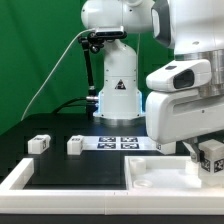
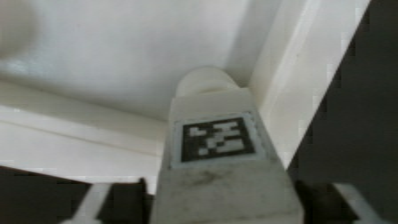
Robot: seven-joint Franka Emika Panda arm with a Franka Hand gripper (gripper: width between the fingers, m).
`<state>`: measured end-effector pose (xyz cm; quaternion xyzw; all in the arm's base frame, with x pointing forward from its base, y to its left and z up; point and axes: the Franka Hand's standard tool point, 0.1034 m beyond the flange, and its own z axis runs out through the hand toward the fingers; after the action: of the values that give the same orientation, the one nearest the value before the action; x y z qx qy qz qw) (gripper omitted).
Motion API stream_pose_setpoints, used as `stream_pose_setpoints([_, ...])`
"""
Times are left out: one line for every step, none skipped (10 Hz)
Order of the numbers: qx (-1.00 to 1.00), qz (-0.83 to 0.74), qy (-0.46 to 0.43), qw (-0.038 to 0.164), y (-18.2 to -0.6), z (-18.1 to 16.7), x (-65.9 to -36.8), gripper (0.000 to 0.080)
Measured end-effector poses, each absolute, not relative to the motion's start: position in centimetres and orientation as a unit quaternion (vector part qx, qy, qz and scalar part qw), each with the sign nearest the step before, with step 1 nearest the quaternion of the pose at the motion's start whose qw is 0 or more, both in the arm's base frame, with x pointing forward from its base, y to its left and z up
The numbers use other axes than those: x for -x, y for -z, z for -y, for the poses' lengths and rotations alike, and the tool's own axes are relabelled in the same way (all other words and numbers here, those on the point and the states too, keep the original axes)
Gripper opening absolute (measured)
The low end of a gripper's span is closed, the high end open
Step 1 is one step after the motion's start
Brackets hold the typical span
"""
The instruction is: Assemble one leg
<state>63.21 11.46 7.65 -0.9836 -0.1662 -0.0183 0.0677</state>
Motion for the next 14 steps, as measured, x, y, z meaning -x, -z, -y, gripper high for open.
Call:
stream_pose_setpoints([0.985,0.159,0.018,0.068,-7.65,-11.47,-63.21,0.0289])
stream_pose_setpoints([0.987,0.147,0.017,0.068,-7.64,-11.46,-63.21,0.0289])
stream_pose_setpoints([0.986,0.148,0.017,0.068,-7.64,-11.46,-63.21,0.0289])
stream_pose_setpoints([0.994,0.081,0.014,0.072,-7.61,-11.36,-63.22,0.0289])
stream_pose_setpoints([0.997,0.019,0.011,0.072,-7.61,-11.31,-63.19,0.0289])
stream_pose_setpoints([0.995,-0.064,0.006,0.07,-7.61,-11.25,-63.12,0.0289])
stream_pose_setpoints([0.987,-0.143,0.002,0.068,-7.57,-11.24,-63.05,0.0289])
stream_pose_setpoints([0.975,-0.212,-0.003,0.064,-7.51,-11.32,-62.96,0.0291])
stream_pose_setpoints([0.957,-0.284,-0.006,0.057,-7.48,-11.41,-62.91,0.0291])
stream_pose_setpoints([0.927,-0.372,-0.01,0.05,-7.46,-11.46,-62.82,0.0291])
stream_pose_setpoints([0.896,-0.442,-0.013,0.04,-7.41,-11.74,-62.6,0.0291])
stream_pose_setpoints([0.882,-0.47,-0.015,0.036,-7.37,-11.9,-62.5,0.0291])
stream_pose_setpoints([0.851,-0.524,-0.021,0.037,-7.36,-11.91,-62.52,0.0291])
stream_pose_setpoints([0.825,-0.563,-0.024,0.039,-7.35,-11.91,-62.53,0.0291])
